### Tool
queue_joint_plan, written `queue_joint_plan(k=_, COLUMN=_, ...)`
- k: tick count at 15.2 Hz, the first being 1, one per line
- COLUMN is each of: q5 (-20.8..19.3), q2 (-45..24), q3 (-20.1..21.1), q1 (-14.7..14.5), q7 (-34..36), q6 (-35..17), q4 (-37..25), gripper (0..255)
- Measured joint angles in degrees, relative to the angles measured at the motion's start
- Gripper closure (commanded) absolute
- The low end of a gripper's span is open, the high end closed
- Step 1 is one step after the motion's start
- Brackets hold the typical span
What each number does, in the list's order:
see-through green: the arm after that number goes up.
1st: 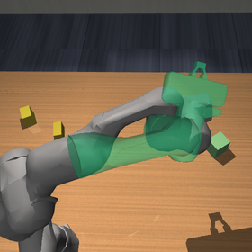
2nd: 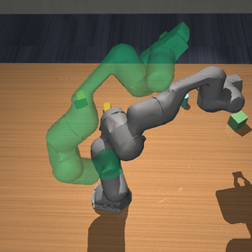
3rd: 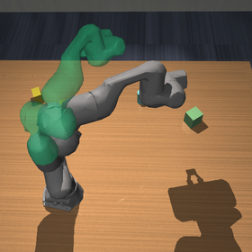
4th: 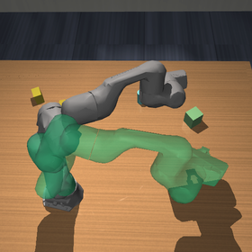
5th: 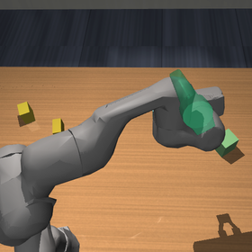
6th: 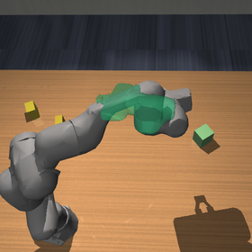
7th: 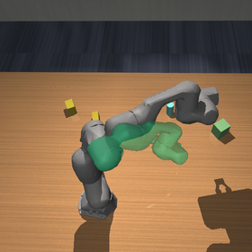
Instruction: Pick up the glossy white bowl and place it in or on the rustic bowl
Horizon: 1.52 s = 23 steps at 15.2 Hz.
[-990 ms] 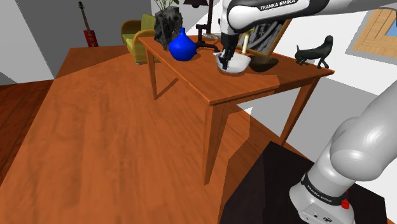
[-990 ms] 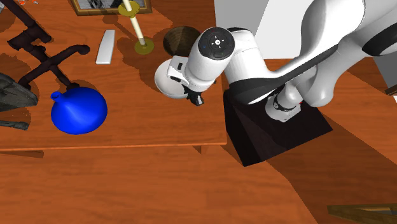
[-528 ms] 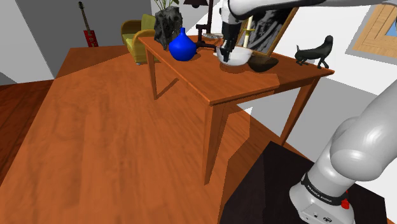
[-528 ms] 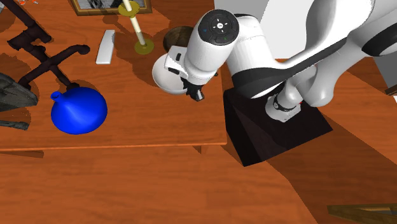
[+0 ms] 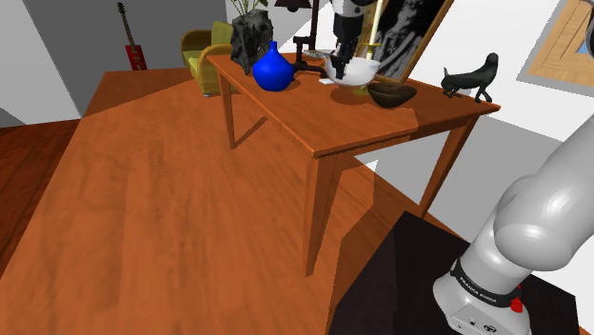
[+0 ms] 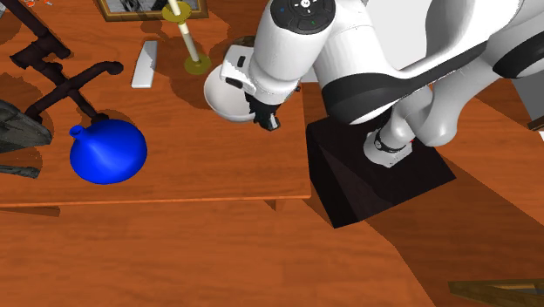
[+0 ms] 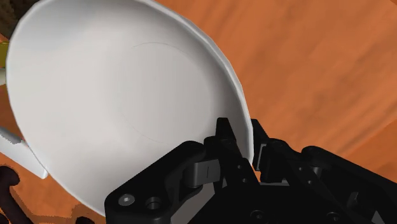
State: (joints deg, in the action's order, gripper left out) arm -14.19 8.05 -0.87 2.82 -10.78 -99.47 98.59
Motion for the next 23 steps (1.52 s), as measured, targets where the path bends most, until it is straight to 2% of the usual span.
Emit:
queue_joint_plan(k=7, q5=0.19, q2=-1.7, q3=0.09, q1=-0.02, q7=-1.3, q6=5.57, q4=-7.43, gripper=255)
queue_joint_plan(k=13, q5=0.59, q2=1.25, q3=-3.6, q1=2.62, q7=-7.51, q6=4.62, q4=-5.0, gripper=255)
queue_joint_plan(k=23, q5=1.38, q2=4.51, q3=-12.21, q1=7.84, q7=-21.05, q6=2.23, q4=-2.38, gripper=255)
